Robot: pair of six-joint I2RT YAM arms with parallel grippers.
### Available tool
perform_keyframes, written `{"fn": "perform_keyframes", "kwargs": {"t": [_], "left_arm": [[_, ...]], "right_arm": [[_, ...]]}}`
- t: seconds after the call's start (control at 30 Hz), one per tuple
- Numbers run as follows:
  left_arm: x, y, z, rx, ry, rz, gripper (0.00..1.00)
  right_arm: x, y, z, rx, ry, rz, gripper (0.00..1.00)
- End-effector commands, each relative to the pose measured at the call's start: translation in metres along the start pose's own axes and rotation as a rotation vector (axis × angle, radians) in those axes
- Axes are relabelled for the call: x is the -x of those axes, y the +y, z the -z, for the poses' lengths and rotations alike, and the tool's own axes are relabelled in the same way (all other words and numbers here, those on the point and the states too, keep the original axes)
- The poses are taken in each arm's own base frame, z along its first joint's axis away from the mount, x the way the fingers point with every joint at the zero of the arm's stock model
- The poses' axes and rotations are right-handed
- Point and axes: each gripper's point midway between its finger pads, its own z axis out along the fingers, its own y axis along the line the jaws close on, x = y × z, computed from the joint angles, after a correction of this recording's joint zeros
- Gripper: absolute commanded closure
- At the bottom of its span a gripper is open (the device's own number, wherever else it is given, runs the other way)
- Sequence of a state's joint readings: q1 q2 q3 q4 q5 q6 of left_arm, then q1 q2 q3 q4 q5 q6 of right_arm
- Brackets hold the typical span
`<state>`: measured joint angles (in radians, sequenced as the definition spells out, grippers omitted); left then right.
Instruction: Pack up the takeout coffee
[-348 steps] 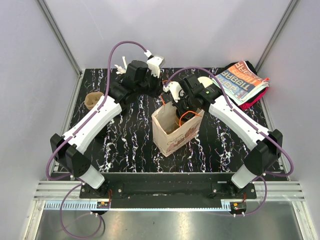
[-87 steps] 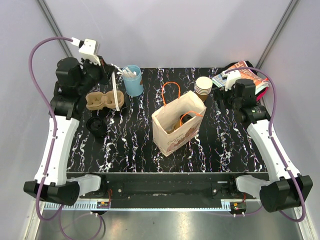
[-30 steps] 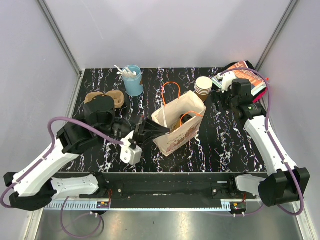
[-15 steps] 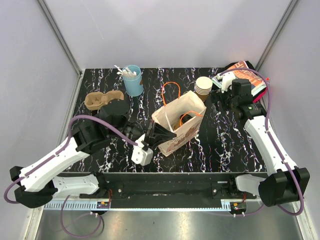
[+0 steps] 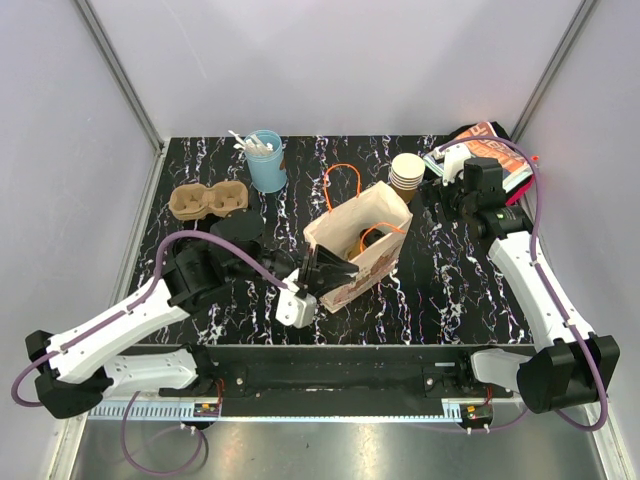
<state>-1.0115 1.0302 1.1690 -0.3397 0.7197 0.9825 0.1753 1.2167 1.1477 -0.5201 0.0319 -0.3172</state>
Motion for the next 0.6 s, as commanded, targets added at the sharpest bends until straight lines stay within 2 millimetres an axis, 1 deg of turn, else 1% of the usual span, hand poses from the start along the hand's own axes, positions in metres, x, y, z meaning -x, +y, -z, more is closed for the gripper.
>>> {"fn": "perform_keyframes", "kwargs": {"t": [0.0,0.13,0.23,0.33,0.37,0.43,0.47,0.53,0.57], "left_arm": [[0.016,0.014,0.006,0.062,-0.037,-0.046,0.70],[0.017,0.014,0.006,0.068,-0.040,-0.050,0.67],[0.019,0.020,0.008,0.089,-0.038,-0.063,0.64],[0.022,0.028,0.012,0.117,-0.030,-0.083,0.59],[0.022,0.031,0.014,0.131,-0.021,-0.090,0.52],[0.025,0.038,0.018,0.161,-0.012,-0.086,0.43],[0.023,0.044,0.022,0.184,0.005,-0.082,0.34],[0.026,0.053,0.029,0.218,0.015,-0.072,0.30],[0.026,0.061,0.035,0.251,0.036,-0.076,0.29]], "right_arm": [[0.006,-0.001,0.004,0.007,-0.027,0.001,0.00],[0.006,0.000,0.004,0.010,-0.027,0.002,0.00],[0.006,-0.001,0.004,0.010,-0.025,0.002,0.00],[0.005,0.000,0.003,0.012,-0.022,0.003,0.00],[0.005,0.000,0.003,0.012,-0.022,0.003,0.00],[0.006,-0.001,0.003,0.008,-0.023,0.004,0.00],[0.006,0.000,0.003,0.011,-0.024,0.003,0.00],[0.007,-0.001,0.004,0.010,-0.023,0.006,0.00],[0.007,-0.001,0.004,0.008,-0.024,0.005,0.00]]}}
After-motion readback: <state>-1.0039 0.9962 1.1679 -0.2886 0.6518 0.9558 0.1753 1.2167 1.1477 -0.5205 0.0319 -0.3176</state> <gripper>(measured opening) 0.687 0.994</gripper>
